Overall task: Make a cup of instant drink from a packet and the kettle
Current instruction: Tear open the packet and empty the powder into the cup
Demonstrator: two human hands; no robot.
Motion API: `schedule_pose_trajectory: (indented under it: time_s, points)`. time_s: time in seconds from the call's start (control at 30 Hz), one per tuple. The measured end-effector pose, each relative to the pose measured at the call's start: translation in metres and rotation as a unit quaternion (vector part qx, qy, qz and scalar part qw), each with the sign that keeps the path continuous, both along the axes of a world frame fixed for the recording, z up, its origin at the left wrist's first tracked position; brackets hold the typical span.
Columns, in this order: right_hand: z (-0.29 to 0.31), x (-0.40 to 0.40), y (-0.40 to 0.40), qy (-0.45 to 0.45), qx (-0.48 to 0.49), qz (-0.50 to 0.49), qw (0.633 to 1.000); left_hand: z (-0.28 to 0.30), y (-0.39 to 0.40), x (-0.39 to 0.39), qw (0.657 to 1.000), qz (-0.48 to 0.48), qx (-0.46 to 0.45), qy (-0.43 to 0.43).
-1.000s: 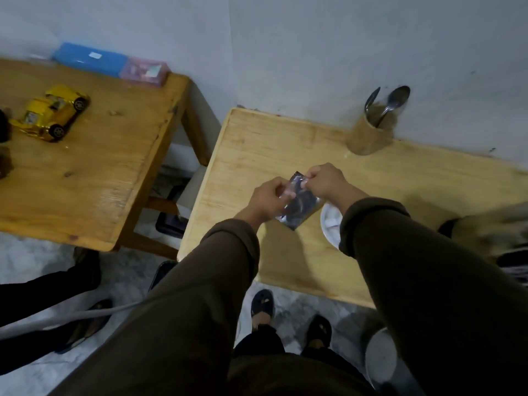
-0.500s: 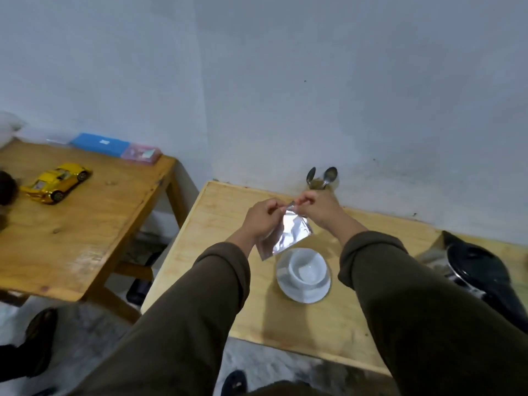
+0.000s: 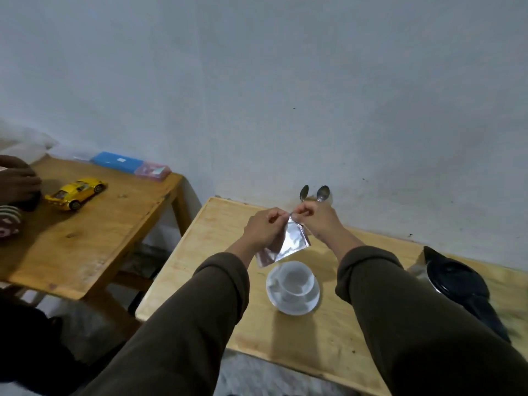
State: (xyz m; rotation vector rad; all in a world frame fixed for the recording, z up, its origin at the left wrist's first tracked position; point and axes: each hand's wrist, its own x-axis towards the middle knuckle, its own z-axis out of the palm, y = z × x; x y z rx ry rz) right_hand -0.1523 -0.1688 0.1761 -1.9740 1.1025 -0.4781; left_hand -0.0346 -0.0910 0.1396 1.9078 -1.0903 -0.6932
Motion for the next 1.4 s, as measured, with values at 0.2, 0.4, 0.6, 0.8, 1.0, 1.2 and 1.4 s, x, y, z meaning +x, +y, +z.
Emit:
schedule_pose_trajectory:
  time_s: [0.2, 0.4, 0.6, 0.8, 1.0, 1.2, 1.4]
  points:
    - [-0.002, -0.006, -0.002, -0.027, 0.032, -0.02, 0.999, 0.0, -0.005, -0.009, 0.999, -0.001, -0.02, 0.031]
    - [0.005, -0.013, -0.005, -0.034, 0.026, -0.026, 0.999, 0.001, -0.011, -0.012, 0.998, -0.004, -0.038, 0.049]
    - [0.011, -0.012, -0.009, -0.007, 0.002, -0.017, 1.0, 0.005, -0.016, -0.013, 0.997, -0.01, -0.03, 0.067]
    - [0.01, -0.006, -0.007, -0.001, -0.034, -0.019, 0.999, 0.011, -0.021, -0.012, 0.992, 0.006, -0.007, 0.123]
    - [0.014, 0.003, -0.002, 0.018, -0.074, 0.044, 0.996, 0.01, -0.023, -0.006, 0.987, 0.054, -0.01, 0.152]
    - [0.017, -0.005, 0.003, 0.014, -0.009, 0.079, 0.997, 0.008, -0.021, 0.01, 0.982, 0.139, -0.018, 0.129]
    - [0.018, -0.019, 0.005, 0.019, 0.037, 0.101, 0.994, 0.007, -0.019, 0.02, 0.968, 0.203, -0.024, 0.147]
